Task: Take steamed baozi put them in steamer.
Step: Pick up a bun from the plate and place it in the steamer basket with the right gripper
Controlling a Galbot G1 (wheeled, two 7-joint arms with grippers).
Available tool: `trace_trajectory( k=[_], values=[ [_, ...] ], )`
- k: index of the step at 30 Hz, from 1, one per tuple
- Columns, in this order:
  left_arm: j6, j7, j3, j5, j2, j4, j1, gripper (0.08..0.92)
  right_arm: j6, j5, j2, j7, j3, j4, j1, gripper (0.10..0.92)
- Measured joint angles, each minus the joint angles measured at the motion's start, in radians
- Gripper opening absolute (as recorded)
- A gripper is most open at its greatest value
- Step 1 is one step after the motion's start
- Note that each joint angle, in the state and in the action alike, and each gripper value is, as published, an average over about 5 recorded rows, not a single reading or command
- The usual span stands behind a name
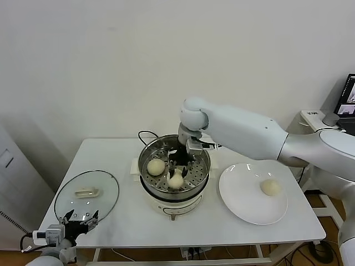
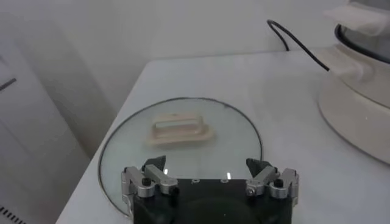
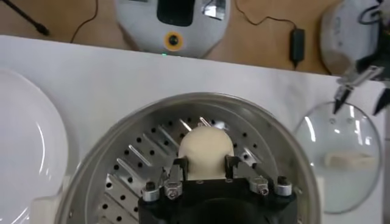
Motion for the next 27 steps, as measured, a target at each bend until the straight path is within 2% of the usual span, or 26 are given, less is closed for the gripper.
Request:
trace_trajectory(
  k=[6, 16, 22, 27],
  values=[
    [0.0, 0.0, 0.001, 0.0, -0.002, 0.0, -0.002, 0.823, 0.0, -0.038, 0.008, -0.002, 0.008, 0.006, -0.031, 0.435],
    [-0.002, 0.0, 0.0, 0.0, -0.002, 0.002, 0.0, 0.823, 0.0, -0.068, 0.019, 0.007, 0.027, 0.015, -0.044, 0.693],
    [-0.003, 0.001, -0.001, 0.0, -0.001, 0.003, 0.003, 0.823, 0.0, -0.064, 0.007, 0.007, 0.05, 0.006, -0.02, 0.813],
    [-0.004, 0.001, -0.005, 0.0, 0.001, 0.001, 0.005, 0.823, 0.0, -0.037, -0.027, -0.003, 0.059, -0.019, 0.027, 0.822]
  ],
)
